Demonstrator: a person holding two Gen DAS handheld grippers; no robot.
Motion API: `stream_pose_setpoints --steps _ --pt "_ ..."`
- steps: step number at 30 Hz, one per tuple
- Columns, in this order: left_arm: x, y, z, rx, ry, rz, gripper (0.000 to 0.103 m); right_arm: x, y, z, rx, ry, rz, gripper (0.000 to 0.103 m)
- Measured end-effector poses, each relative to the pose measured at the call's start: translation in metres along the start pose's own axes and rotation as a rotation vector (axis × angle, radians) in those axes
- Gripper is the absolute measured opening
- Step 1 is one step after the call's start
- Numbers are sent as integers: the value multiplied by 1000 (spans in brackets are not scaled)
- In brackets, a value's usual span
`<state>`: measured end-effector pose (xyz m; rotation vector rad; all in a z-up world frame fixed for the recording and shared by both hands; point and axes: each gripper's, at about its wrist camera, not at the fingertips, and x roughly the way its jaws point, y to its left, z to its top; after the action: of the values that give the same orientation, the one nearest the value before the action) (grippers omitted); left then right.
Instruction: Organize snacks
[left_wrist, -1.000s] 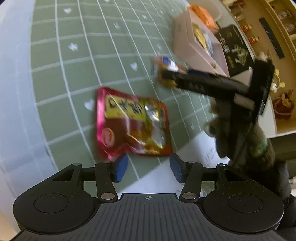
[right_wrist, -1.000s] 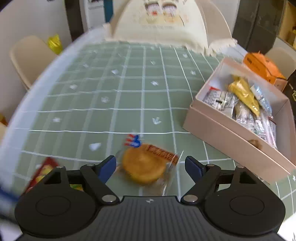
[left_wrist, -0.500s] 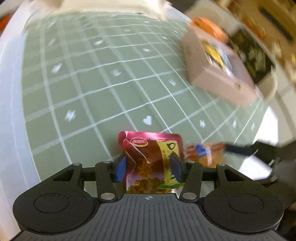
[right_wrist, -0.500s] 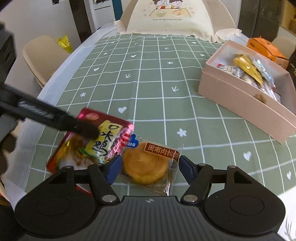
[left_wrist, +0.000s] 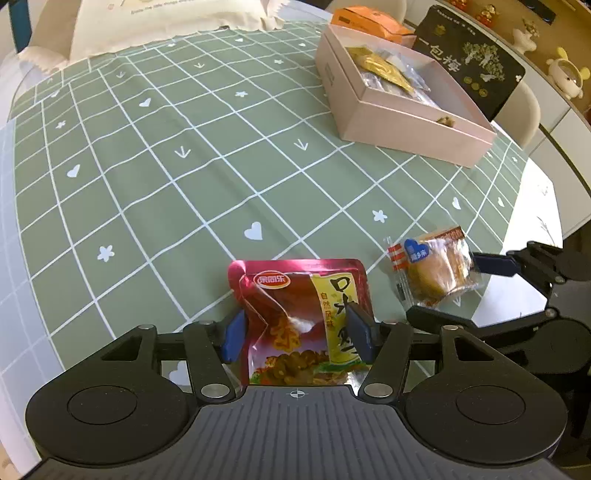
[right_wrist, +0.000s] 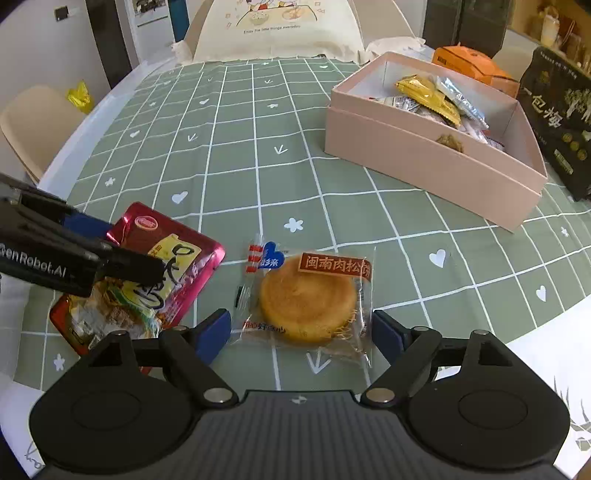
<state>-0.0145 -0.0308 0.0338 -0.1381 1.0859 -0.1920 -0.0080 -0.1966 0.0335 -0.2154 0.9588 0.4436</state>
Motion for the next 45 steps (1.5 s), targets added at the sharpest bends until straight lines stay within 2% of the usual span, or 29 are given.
stream_pose_setpoints --steps 5,15,18,20,22,23,26,29,33,35,39,42,45 --pt "0 3 0 -34 -14 -8 62 -7 4 -5 17 -8 28 83" --pt "-5 6 -4 -17 2 -24 61 -15 6 -15 31 -17 35 82" --pt "-7 21 -10 -99 -6 -125 60 -21 8 -19 37 -32 70 81" --pt "-5 34 -12 -193 5 -228 60 -19 11 -22 45 -28 93 66" --pt "1 36 -13 -217 19 -330 63 -20 20 -23 4 -45 77 59" --pt "3 34 -14 -203 1 -347 65 -20 25 -23 -17 -51 66 54" --pt "9 28 -11 -201 -33 -383 69 -19 29 -21 -19 -60 93 51" --pt "6 22 -5 -245 -10 -386 68 -18 28 -19 -15 -65 113 48" --pt "-16 10 -5 -163 -29 -406 65 -20 27 -21 -26 -58 124 44" --pt "-11 11 -4 -162 -22 -410 63 -21 24 -24 -21 -64 128 44" --pt "11 -1 -2 -147 7 -354 64 -23 21 -28 -2 -78 134 44" --pt "18 -3 -2 -139 11 -369 64 -24 18 -31 9 -83 138 44" --pt "20 4 -1 -176 37 -389 50 -26 13 -35 27 -90 147 44"
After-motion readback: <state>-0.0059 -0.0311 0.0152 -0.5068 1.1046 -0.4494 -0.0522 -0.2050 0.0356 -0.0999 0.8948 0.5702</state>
